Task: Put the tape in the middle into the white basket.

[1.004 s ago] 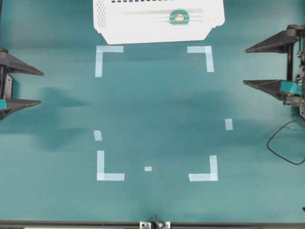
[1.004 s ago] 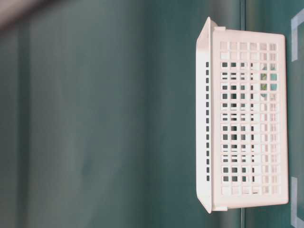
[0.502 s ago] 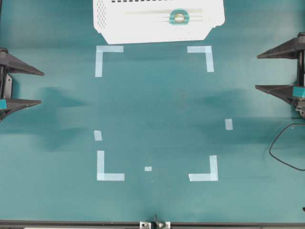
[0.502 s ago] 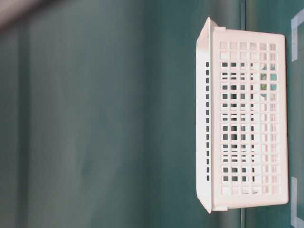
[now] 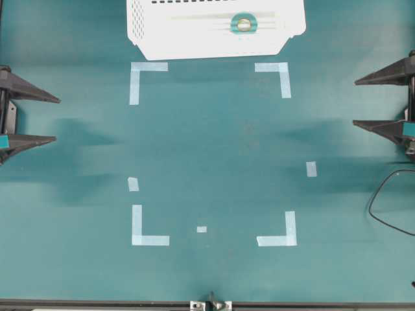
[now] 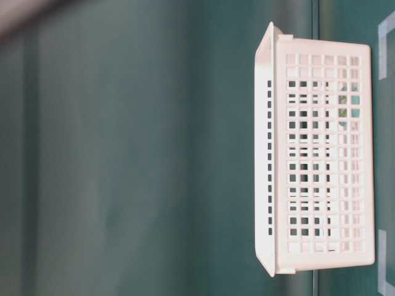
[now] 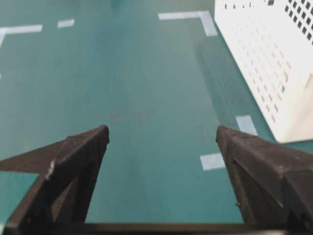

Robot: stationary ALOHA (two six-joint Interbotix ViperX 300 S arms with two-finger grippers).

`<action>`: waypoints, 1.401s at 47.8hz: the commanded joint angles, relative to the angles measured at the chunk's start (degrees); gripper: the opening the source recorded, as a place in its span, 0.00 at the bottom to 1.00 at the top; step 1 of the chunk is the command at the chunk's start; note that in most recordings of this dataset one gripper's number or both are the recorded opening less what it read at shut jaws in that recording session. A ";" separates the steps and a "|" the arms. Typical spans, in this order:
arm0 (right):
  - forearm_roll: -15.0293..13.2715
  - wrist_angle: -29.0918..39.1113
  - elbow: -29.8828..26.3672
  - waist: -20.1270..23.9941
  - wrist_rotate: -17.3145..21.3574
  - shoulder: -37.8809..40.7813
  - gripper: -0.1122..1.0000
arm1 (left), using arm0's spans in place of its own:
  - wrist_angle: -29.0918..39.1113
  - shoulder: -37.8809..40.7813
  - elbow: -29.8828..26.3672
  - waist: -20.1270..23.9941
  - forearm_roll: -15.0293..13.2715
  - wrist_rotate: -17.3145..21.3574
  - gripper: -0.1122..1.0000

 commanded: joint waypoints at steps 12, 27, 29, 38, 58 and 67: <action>-0.09 -0.26 1.41 0.18 -0.18 0.26 0.97 | -0.26 0.53 -0.79 0.18 0.09 0.00 0.51; -0.18 0.00 3.08 0.18 -0.62 0.26 0.96 | -0.26 0.44 -0.70 0.18 0.09 0.00 0.51; -0.62 -0.18 3.34 0.18 -0.62 0.26 0.96 | -0.26 0.44 -0.79 0.18 0.09 0.00 0.51; -4.39 -0.88 3.78 0.18 0.00 0.09 0.96 | -0.26 0.53 -0.70 0.18 0.09 0.00 0.51; -4.57 -2.46 5.54 0.18 0.26 -0.18 0.96 | -0.26 0.53 -0.79 0.18 0.09 0.00 0.51; -4.75 -4.92 7.03 0.18 0.35 -0.70 0.96 | -0.26 0.53 -0.70 0.18 0.18 0.00 0.51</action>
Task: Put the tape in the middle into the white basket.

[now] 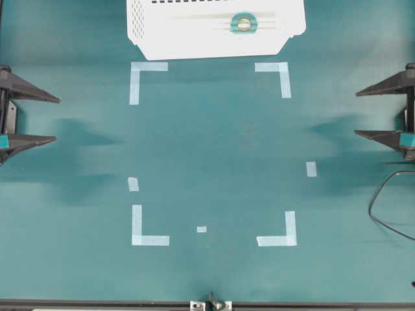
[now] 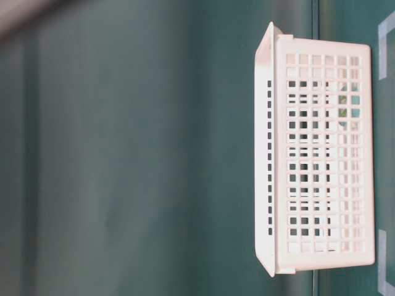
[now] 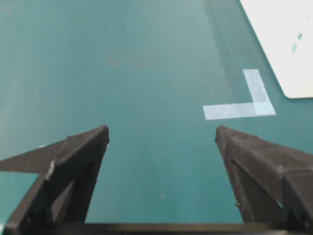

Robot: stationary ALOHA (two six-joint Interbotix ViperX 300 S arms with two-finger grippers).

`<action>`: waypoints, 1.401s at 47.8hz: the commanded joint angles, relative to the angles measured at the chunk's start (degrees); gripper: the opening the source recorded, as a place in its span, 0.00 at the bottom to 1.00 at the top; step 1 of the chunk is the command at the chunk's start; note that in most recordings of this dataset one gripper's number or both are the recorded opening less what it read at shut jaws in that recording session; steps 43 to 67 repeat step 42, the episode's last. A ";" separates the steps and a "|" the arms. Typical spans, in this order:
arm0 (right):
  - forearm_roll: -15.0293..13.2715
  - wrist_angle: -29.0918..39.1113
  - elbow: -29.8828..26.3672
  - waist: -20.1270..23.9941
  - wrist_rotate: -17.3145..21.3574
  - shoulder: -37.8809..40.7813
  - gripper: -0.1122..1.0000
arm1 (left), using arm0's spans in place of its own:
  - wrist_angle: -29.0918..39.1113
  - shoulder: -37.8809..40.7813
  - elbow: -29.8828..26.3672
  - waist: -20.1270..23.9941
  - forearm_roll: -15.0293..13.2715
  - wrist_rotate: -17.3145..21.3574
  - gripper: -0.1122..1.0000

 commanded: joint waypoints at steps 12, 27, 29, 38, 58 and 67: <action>-2.11 -2.37 0.53 0.00 0.00 -1.85 0.97 | -0.18 0.53 -0.79 0.18 0.00 -0.09 0.51; -2.02 -1.67 0.44 0.00 0.09 -1.85 0.97 | -0.18 0.53 -0.70 0.18 0.00 -0.09 0.51; -2.11 -1.76 0.44 0.00 0.09 -1.93 0.97 | -0.26 0.53 -0.79 0.18 0.00 -0.09 0.51; -2.11 -1.67 0.44 0.00 0.09 -1.85 0.97 | -0.18 0.53 -0.79 0.18 0.00 -0.09 0.51; -2.02 -1.76 0.44 0.00 0.09 -1.85 0.97 | -0.18 0.53 -0.79 0.18 0.00 -0.09 0.51; -2.02 -1.76 0.44 0.00 0.09 -1.85 0.97 | -0.18 0.53 -0.79 0.18 0.00 -0.09 0.51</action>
